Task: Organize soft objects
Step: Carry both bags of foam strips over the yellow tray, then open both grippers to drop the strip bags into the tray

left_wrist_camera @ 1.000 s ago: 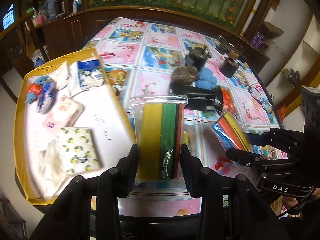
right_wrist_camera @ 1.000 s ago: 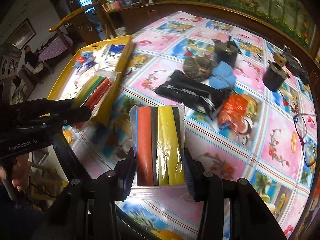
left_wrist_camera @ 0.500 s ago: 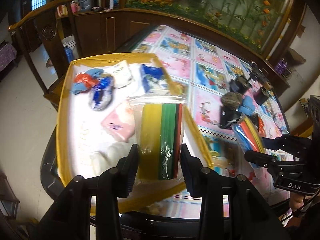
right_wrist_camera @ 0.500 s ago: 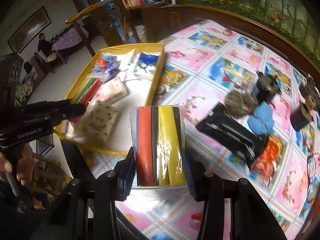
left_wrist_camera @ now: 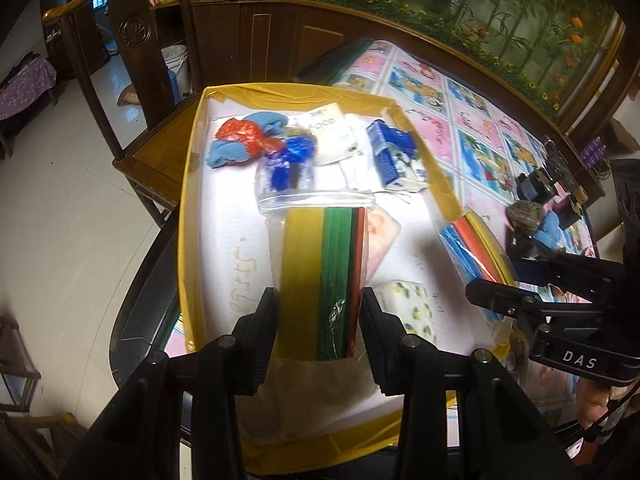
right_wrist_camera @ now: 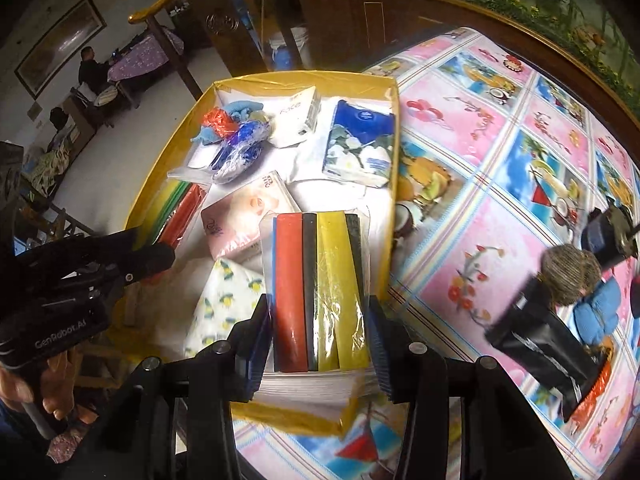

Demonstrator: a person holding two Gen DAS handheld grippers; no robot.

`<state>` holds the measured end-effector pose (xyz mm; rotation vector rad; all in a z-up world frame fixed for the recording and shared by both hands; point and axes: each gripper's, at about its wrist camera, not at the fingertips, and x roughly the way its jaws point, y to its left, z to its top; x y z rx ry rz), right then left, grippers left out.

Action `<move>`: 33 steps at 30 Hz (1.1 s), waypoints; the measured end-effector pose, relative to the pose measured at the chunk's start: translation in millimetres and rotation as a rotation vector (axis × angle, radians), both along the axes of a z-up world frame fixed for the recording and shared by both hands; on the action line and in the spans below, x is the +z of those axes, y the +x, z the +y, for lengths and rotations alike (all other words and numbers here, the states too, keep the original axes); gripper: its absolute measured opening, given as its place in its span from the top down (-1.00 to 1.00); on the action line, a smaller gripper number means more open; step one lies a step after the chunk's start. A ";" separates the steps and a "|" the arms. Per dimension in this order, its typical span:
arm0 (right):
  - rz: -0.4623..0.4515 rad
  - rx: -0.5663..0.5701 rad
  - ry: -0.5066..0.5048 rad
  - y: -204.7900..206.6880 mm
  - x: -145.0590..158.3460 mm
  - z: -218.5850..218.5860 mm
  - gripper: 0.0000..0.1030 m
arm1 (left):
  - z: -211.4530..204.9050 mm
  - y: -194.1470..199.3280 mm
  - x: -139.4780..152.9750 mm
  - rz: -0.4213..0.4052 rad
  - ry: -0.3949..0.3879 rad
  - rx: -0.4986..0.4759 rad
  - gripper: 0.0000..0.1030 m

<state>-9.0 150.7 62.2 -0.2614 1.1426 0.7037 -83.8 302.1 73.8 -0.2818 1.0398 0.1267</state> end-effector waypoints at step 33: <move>0.011 -0.219 0.182 -27.6 42.5 -77.0 -0.51 | -4.2 4.8 18.7 -0.068 0.008 -0.010 -0.02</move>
